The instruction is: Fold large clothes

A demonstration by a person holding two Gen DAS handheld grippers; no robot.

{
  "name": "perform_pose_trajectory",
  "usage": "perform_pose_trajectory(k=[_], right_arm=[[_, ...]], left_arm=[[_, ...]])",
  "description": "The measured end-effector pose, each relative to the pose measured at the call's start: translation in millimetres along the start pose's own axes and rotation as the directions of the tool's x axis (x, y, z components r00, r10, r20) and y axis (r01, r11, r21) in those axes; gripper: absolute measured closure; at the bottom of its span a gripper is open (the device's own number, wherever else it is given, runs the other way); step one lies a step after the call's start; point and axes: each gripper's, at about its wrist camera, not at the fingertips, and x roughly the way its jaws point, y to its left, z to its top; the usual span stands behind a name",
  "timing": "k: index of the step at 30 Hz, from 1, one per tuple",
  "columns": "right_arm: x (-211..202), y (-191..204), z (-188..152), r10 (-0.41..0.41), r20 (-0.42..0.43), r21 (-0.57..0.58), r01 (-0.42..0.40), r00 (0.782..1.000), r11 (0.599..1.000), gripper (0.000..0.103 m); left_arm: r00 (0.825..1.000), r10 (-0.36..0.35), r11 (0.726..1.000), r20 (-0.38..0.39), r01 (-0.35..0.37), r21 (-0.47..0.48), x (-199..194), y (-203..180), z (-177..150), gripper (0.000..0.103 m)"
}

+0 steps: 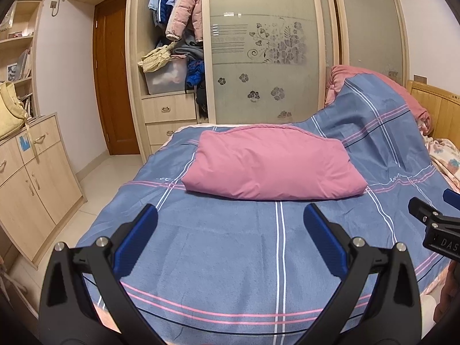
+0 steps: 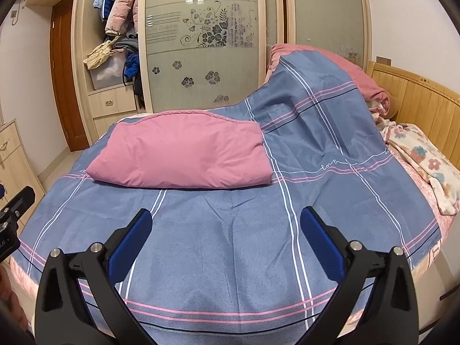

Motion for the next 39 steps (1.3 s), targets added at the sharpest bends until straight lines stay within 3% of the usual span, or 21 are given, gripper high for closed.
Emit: perform_pose_trajectory(k=[20,27,39], right_arm=[[5,-5,-5,0.012,-0.030,-0.005,-0.012,0.999,1.000,0.001],[5,-6,-4,0.012,-0.033,-0.006,-0.013,0.999,1.000,0.001],[6,-5,-5,0.011,-0.037,-0.007,-0.011,0.999,1.000,0.001]], left_arm=[[0.999,0.034,0.999,0.000,-0.034,0.026,4,-5,-4,0.002],[1.000,0.000,1.000,-0.008,0.000,0.002,6,-3,-5,0.002],[1.000,0.010,0.999,-0.002,-0.010,0.051,5,-13,-7,0.002]])
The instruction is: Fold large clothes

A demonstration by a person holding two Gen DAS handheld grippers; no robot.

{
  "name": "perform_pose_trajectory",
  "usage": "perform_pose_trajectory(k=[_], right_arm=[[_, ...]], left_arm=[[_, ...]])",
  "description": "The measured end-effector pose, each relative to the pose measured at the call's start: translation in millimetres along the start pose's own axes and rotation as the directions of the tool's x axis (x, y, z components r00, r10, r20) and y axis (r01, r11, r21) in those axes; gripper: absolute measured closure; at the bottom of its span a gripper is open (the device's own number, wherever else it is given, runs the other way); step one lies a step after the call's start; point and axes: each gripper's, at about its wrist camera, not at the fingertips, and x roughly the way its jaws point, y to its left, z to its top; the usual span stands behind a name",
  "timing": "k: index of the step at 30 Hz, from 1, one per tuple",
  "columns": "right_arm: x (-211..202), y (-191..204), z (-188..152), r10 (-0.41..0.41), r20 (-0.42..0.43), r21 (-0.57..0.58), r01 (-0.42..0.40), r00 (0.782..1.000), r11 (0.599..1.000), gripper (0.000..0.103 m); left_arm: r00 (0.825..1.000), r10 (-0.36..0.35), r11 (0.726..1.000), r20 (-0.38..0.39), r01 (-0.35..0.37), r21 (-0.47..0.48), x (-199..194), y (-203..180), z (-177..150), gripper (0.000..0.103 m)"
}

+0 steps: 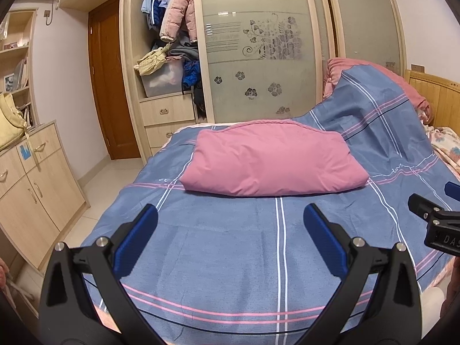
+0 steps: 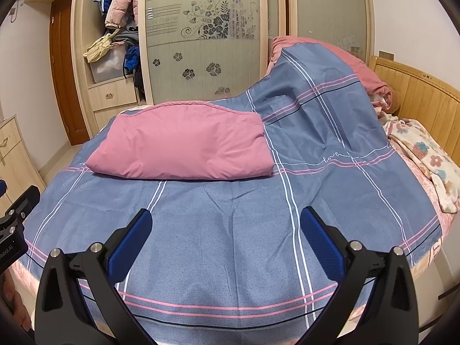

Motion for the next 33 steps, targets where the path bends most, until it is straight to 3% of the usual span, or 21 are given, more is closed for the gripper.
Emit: perform_pose_trajectory(k=[17,30,33], right_arm=[[2,-8,-1,-0.011,-0.005,0.009,0.011,1.000,1.000,0.001],[2,-10,0,-0.003,-0.006,0.007,0.003,1.000,1.000,0.001],[3,-10,0,-0.004,-0.012,0.004,0.004,1.000,1.000,0.001]], left_arm=[[1.000,0.009,1.000,-0.010,-0.009,-0.023,6,3,-1,0.002],[1.000,0.001,1.000,-0.026,0.000,0.011,9,-3,0,0.002],[0.999,0.040,0.999,-0.019,-0.040,0.000,9,-4,1,0.002]])
